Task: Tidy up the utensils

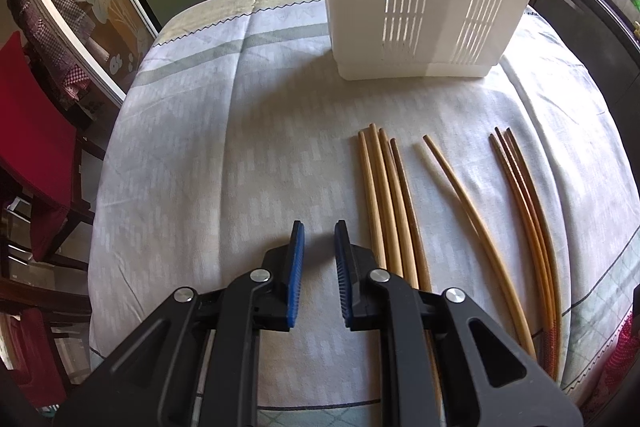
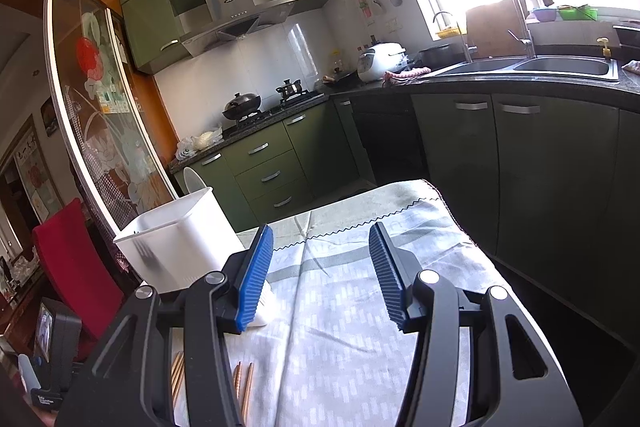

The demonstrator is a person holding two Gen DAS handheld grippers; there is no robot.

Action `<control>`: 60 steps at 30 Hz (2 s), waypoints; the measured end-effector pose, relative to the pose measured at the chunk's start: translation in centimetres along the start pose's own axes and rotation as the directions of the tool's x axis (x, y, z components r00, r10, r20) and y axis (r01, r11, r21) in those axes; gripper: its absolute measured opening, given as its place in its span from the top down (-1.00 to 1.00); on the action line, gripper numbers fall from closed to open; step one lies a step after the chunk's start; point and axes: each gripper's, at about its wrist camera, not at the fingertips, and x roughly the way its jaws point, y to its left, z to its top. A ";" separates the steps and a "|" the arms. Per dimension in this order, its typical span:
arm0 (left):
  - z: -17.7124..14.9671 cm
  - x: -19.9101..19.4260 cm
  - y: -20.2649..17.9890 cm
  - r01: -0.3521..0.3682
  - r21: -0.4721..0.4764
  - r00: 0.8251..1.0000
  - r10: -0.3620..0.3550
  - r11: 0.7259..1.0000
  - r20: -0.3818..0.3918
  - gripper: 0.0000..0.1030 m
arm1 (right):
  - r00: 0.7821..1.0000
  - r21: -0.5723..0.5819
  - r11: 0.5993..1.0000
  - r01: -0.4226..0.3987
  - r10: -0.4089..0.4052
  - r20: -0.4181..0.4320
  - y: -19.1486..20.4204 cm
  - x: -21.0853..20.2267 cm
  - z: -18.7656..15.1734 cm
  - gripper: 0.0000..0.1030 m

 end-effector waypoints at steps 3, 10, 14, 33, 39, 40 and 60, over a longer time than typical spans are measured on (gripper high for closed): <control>-0.1 -0.1 -0.7 -0.044 0.032 0.999 0.043 0.999 0.021 0.71 | 1.000 0.000 1.000 -0.001 0.001 -0.001 0.0 0.1 0.2 0.02; -0.9 -0.8 -1.7 -0.087 0.077 0.994 0.082 0.993 0.072 0.76 | 1.000 -0.012 1.000 -0.002 0.002 -0.013 0.3 0.4 -0.1 0.02; -1.1 -0.7 -1.9 -0.051 0.079 0.996 0.045 0.996 0.076 0.96 | 1.000 -0.004 1.000 -0.007 0.007 -0.015 0.1 0.3 0.0 0.02; -1.4 -1.5 1.1 0.264 -0.055 0.961 -0.257 0.963 0.105 0.81 | 0.999 0.007 1.000 -0.022 0.023 -0.034 -0.2 0.5 0.1 0.01; -1.6 -0.7 0.9 0.240 -0.027 0.969 -0.238 0.970 0.071 0.79 | 0.999 0.010 1.000 -0.024 0.025 -0.035 -0.2 0.5 0.2 0.01; -1.6 -0.6 0.8 0.242 -0.027 0.969 -0.240 0.970 0.063 0.79 | 0.999 0.011 1.000 -0.025 0.026 -0.036 -0.2 0.5 0.2 0.01; -1.9 -4.0 2.4 0.172 -0.006 0.969 -0.168 0.985 0.182 0.87 | 0.748 -0.245 0.953 -0.178 -0.031 -0.663 7.0 6.1 -7.1 0.38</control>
